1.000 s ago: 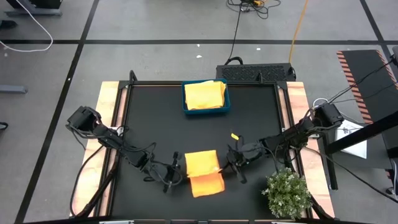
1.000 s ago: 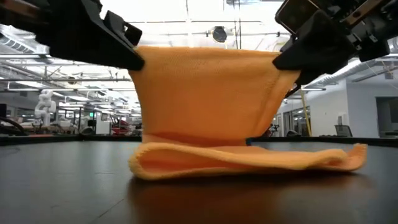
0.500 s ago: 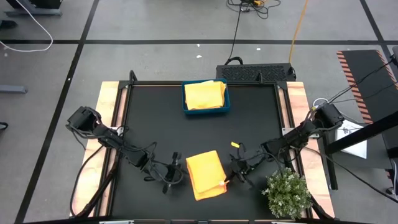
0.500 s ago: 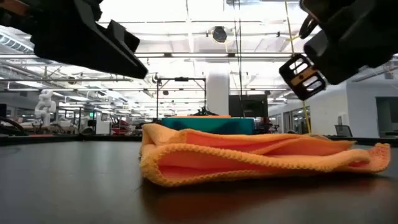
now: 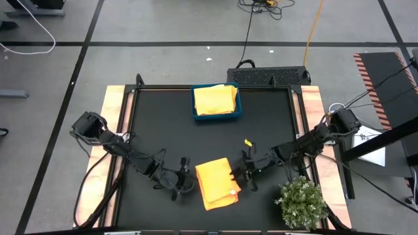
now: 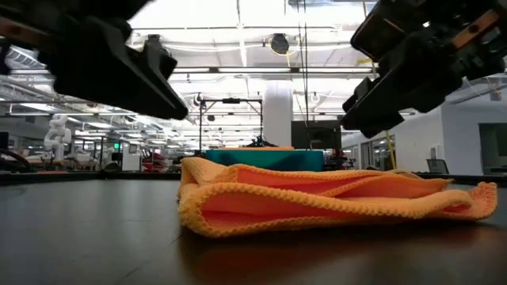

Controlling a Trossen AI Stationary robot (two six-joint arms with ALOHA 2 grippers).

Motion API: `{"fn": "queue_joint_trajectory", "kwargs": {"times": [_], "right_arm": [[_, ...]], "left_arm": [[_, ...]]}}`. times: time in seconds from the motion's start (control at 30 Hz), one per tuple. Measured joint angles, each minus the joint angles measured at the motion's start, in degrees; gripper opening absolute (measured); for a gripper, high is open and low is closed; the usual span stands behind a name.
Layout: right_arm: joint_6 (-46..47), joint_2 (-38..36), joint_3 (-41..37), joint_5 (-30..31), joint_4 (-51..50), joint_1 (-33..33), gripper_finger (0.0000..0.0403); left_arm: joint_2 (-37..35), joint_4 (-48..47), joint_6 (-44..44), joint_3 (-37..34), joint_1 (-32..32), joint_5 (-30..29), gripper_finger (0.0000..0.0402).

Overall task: Fold microfiber towels
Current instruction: Fold the folded orange microfiber towel

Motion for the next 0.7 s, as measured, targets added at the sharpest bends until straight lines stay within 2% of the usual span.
{"fn": "queue_joint_trajectory", "kwargs": {"times": [0.13,0.27,0.5,0.7], "right_arm": [[-2.4,0.0,0.0,-2.5,1.1,-0.3,0.0116],[-6.2,0.0,0.0,-6.0,5.4,2.5,0.0116],[-6.0,0.0,0.0,0.1,3.3,1.9,0.0116],[-5.9,0.0,0.0,0.1,0.1,-2.4,0.0116]], "left_arm": [[1.1,3.0,1.7,0.0,-1.8,-2.2,0.0093],[2.4,3.7,-0.5,0.1,-1.8,-2.4,0.0093],[7.5,2.2,-3.3,0.0,1.0,-0.2,0.0093],[10.0,1.8,-4.6,0.0,4.1,-0.7,0.0093]]}}
